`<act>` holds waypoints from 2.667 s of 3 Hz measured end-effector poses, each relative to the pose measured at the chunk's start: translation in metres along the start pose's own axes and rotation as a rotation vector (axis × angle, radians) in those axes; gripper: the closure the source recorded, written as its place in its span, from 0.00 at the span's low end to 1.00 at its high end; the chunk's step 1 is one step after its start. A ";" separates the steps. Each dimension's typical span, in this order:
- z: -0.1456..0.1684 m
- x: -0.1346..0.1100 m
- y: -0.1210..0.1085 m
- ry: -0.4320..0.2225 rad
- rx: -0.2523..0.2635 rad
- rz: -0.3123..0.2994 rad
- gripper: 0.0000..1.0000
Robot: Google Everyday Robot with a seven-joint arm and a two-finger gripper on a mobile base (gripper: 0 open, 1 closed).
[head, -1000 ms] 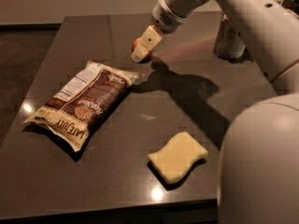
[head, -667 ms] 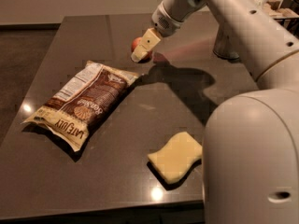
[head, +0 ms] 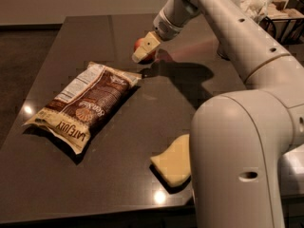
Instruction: Move apple near brown chip bag
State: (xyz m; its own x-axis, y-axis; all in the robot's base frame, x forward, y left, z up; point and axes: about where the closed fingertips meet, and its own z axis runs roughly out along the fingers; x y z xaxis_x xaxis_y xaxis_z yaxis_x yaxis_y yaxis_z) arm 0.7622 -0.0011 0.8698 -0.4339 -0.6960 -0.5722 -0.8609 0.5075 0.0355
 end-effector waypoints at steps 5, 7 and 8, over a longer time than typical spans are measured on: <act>-0.026 -0.012 -0.002 -0.085 0.012 -0.033 0.87; -0.080 0.021 0.048 -0.140 -0.056 -0.212 1.00; -0.081 0.034 0.085 -0.136 -0.123 -0.294 1.00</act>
Offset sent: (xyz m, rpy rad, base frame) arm 0.0316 -0.0015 0.0101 -0.0126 -0.0437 -0.0964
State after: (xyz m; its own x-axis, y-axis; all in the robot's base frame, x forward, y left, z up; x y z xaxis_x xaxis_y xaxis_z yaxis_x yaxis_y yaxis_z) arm 0.6522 -0.0228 0.9201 -0.1297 -0.7252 -0.6762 -0.9730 0.2244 -0.0540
